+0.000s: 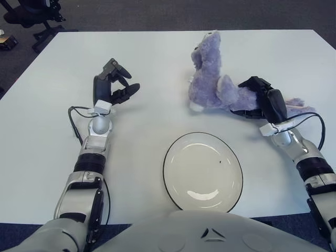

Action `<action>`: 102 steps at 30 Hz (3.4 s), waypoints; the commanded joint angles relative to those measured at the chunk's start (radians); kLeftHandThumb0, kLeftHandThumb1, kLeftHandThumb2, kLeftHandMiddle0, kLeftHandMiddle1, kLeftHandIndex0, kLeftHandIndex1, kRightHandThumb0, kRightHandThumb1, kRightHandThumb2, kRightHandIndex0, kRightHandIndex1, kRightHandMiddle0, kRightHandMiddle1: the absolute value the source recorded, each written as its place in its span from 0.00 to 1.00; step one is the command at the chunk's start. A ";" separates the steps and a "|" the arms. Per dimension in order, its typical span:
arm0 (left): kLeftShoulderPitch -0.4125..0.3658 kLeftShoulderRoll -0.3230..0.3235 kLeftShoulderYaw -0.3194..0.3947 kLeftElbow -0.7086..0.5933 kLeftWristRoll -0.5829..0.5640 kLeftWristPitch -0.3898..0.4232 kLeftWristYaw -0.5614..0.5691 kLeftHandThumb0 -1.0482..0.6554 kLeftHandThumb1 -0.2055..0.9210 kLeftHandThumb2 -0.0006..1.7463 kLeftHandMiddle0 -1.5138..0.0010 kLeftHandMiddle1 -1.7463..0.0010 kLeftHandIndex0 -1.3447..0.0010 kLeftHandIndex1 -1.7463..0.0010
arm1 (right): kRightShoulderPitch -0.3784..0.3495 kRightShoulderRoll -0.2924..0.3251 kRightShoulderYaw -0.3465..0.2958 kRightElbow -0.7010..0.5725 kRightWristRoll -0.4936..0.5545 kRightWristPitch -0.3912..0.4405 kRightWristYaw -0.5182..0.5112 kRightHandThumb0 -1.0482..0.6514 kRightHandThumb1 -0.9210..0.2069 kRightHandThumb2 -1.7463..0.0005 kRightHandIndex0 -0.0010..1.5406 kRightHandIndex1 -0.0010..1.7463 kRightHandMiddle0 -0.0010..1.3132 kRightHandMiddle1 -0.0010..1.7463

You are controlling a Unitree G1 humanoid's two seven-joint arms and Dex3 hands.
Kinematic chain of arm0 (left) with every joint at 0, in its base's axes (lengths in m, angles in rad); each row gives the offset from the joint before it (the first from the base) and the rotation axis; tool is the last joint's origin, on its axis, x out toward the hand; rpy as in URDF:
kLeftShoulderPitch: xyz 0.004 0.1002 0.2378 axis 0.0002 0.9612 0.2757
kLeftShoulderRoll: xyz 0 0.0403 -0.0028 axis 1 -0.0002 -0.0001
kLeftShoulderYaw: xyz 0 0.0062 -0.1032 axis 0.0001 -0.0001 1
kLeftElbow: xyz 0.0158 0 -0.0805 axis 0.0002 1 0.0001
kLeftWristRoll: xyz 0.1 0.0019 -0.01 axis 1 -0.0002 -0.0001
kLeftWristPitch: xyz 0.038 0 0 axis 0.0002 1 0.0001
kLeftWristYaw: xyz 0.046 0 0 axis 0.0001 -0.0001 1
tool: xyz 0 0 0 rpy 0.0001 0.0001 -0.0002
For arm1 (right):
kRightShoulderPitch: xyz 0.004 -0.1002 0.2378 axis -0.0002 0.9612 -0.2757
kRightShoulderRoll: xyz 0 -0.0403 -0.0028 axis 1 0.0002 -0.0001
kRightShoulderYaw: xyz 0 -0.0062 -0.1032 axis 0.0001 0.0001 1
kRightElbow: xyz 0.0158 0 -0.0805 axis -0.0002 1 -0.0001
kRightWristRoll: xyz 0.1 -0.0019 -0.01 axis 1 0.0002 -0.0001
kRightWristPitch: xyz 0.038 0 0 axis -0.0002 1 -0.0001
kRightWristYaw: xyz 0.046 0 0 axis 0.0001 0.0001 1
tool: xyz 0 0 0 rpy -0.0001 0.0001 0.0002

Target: Put the doll into the plate.

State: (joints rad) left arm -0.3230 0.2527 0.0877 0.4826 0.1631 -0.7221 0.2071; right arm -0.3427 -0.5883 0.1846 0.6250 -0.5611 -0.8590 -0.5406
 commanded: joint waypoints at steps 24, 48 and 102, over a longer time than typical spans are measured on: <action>0.084 -0.044 0.009 -0.022 0.012 0.090 0.014 0.57 1.00 0.07 0.46 0.00 0.54 0.00 | -0.023 0.073 -0.128 -0.173 0.297 0.038 0.378 0.50 0.00 0.92 0.63 1.00 0.57 1.00; 0.099 -0.072 0.017 -0.063 0.012 0.153 0.027 0.58 1.00 0.07 0.45 0.00 0.53 0.00 | -0.069 0.085 -0.179 -0.179 0.518 -0.122 0.575 0.43 0.00 0.97 0.67 1.00 0.63 1.00; 0.073 -0.086 0.028 -0.032 -0.016 0.188 0.018 0.58 1.00 0.06 0.42 0.00 0.52 0.00 | -0.070 0.121 -0.262 -0.494 1.260 0.104 1.466 0.40 0.00 0.95 0.68 1.00 0.60 1.00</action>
State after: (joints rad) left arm -0.2909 0.1917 0.1214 0.4067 0.1556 -0.5414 0.2258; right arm -0.3816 -0.4786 -0.0648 0.1766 0.5936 -0.7741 0.8316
